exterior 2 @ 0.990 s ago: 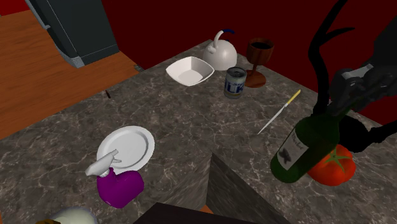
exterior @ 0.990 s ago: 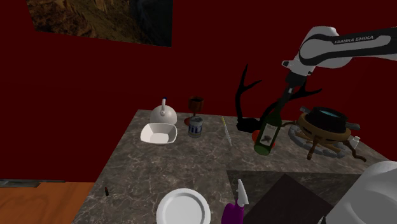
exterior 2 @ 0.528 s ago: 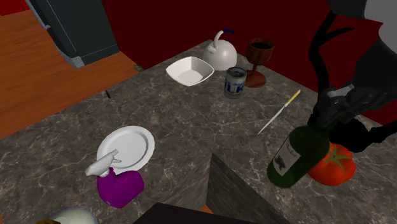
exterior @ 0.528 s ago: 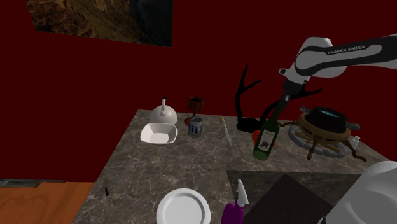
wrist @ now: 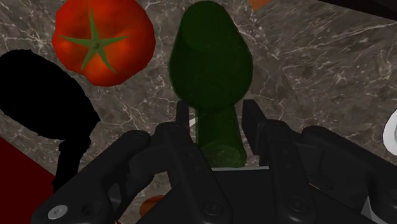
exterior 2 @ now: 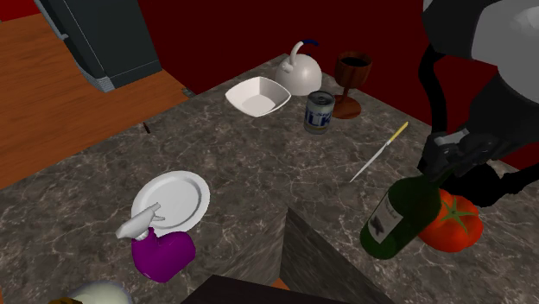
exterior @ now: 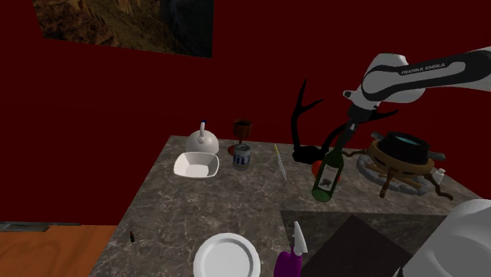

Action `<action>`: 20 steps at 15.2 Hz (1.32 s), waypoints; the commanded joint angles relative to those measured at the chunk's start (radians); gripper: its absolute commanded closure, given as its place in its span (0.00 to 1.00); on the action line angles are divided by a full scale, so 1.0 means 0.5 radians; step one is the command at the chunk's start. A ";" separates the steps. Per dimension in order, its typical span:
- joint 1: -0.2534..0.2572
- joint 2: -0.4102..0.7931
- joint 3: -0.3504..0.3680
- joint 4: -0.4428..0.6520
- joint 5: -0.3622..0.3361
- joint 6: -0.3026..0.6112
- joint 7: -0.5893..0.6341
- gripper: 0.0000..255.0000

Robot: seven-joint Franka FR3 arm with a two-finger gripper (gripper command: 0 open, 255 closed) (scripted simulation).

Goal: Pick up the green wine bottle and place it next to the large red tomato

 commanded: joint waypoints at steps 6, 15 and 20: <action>0.000 0.000 0.000 0.000 0.000 0.001 0.000 0.00; -0.005 -0.085 0.033 0.187 -0.003 -0.269 0.010 0.00; -0.005 -0.085 0.033 0.187 -0.003 -0.269 0.010 0.00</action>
